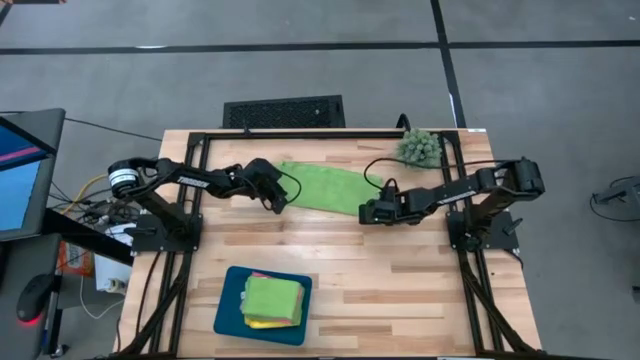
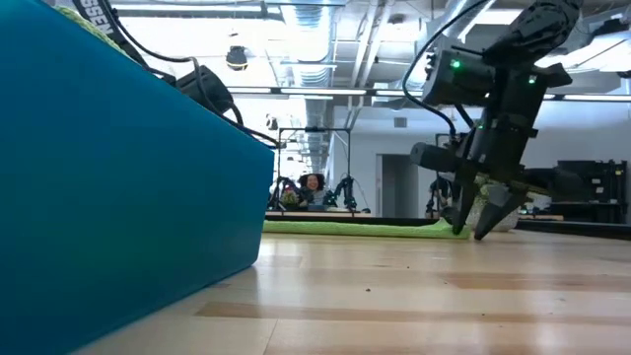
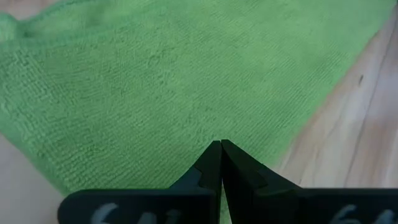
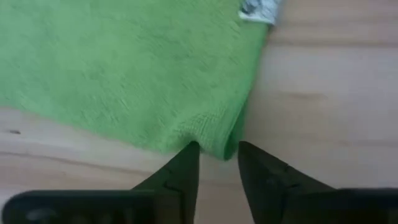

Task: Fold microfiber towels
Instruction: Fold the green microfiber towel

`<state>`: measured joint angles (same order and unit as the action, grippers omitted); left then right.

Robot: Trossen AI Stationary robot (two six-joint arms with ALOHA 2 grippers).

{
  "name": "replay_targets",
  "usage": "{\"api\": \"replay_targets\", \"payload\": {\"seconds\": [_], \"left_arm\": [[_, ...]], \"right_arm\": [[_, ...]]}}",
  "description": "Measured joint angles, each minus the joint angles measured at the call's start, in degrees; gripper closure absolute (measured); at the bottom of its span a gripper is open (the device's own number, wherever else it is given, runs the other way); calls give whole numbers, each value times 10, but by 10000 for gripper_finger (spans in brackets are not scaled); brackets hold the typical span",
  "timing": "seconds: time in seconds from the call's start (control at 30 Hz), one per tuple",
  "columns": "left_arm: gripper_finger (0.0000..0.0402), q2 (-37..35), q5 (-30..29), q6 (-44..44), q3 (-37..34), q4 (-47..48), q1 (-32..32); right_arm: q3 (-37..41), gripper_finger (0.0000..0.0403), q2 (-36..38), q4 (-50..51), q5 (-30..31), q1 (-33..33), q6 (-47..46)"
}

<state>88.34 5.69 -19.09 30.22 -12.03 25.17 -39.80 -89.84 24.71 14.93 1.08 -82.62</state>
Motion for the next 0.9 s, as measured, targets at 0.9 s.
{"api": "replay_targets", "payload": {"seconds": [0.9], "left_arm": [[401, 0, 1, 10, 0, -3, 0]], "right_arm": [[-101, 389, 24, 27, -47, 10, 94]]}}
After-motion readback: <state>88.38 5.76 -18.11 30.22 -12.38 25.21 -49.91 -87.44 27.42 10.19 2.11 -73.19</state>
